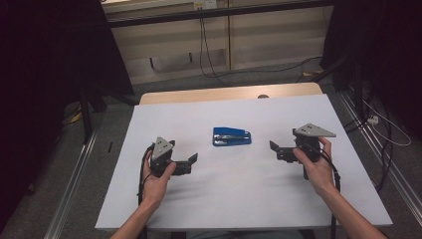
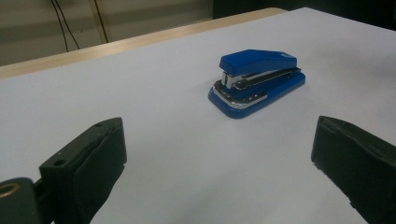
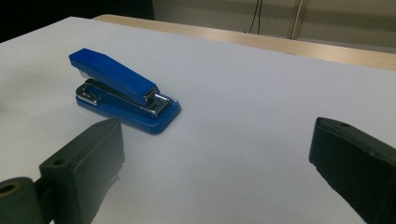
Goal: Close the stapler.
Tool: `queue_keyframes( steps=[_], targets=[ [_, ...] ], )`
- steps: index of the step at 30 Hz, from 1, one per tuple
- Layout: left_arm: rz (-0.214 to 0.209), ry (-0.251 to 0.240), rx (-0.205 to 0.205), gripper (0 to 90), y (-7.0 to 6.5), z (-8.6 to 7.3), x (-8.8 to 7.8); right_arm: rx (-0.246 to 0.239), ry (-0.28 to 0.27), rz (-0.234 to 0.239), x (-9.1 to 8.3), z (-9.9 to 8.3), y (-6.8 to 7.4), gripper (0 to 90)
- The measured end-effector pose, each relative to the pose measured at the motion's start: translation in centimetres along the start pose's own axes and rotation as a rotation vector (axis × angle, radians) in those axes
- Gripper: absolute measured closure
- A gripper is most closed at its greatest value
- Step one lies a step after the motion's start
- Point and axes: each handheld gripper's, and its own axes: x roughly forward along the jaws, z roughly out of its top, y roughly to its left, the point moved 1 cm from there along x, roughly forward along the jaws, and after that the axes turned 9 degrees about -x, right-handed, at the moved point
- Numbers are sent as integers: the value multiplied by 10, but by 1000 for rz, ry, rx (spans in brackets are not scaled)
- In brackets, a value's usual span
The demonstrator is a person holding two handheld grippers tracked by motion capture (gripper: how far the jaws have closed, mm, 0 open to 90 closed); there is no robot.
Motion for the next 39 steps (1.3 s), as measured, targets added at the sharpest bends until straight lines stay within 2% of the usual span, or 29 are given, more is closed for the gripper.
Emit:
queue_keyframes(
  steps=[4,9,13,15,20,25,31,36,39],
  targets=[
    [9,-6,16,35,0,-2,-7,-3,-4,-16,-7,-1,1,34],
    [20,-5,17,36,1,-7,-16,-3,-8,-23,-17,-4,4,33],
    [47,-9,19,37,1,-12,-24,38,-9,-9,-23,-10,4,33],
    [35,-13,19,35,-1,-13,-27,23,-5,-32,-26,-13,3,35],
    [31,-15,18,36,-1,-18,-35,35,-19,-42,-33,-18,3,36],
    [58,3,15,36,5,-22,-39,27,-14,-52,-40,-23,5,37],
    [84,-9,-4,34,8,-25,-47,10,6,-58,-48,-30,9,37],
    [85,-2,-13,35,10,-29,-55,15,4,-76,-56,-35,11,37],
    [82,3,-11,35,10,-33,-60,2,11,-74,-61,-39,13,38]
  ],
)
